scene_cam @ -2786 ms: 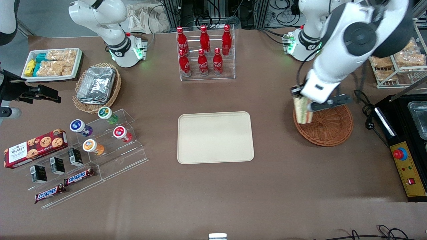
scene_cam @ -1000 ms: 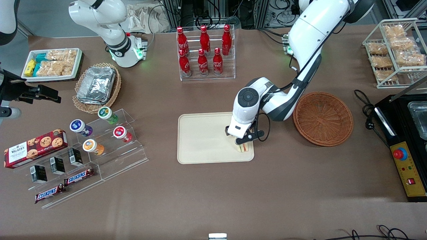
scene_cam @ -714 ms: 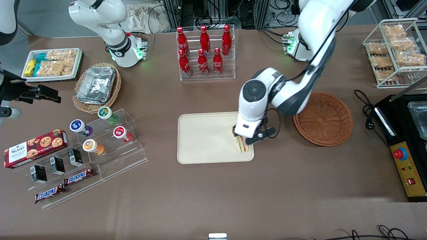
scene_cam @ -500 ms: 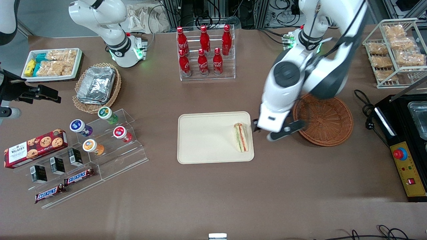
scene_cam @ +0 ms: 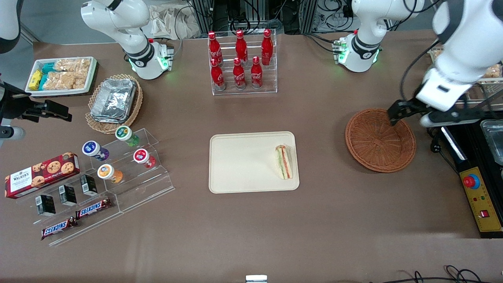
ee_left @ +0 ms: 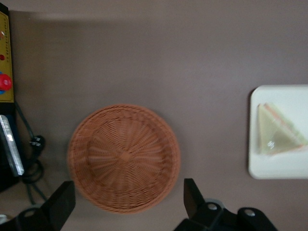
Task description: Place sandwich from basket to tray
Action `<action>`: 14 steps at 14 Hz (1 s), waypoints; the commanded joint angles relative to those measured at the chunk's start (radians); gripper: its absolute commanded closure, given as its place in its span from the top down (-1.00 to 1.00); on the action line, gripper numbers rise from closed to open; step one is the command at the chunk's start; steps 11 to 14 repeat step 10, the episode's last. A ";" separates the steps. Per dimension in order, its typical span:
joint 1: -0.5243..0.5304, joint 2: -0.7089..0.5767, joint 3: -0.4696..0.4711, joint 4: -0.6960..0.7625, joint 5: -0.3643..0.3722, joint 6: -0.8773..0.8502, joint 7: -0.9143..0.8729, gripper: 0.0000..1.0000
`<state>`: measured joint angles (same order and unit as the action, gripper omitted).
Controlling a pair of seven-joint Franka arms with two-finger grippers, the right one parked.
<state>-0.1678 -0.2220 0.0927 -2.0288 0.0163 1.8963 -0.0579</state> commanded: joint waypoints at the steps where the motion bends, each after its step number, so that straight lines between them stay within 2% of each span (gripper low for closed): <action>1: 0.045 -0.022 0.045 0.022 -0.007 -0.118 0.254 1.00; 3: 0.056 0.047 0.042 0.117 0.002 -0.180 0.257 1.00; 6: 0.057 0.062 0.038 0.137 -0.001 -0.180 0.187 1.00; 10: 0.059 0.122 -0.025 0.238 -0.004 -0.235 0.076 1.00; 14: 0.059 0.122 -0.025 0.238 -0.004 -0.235 0.076 1.00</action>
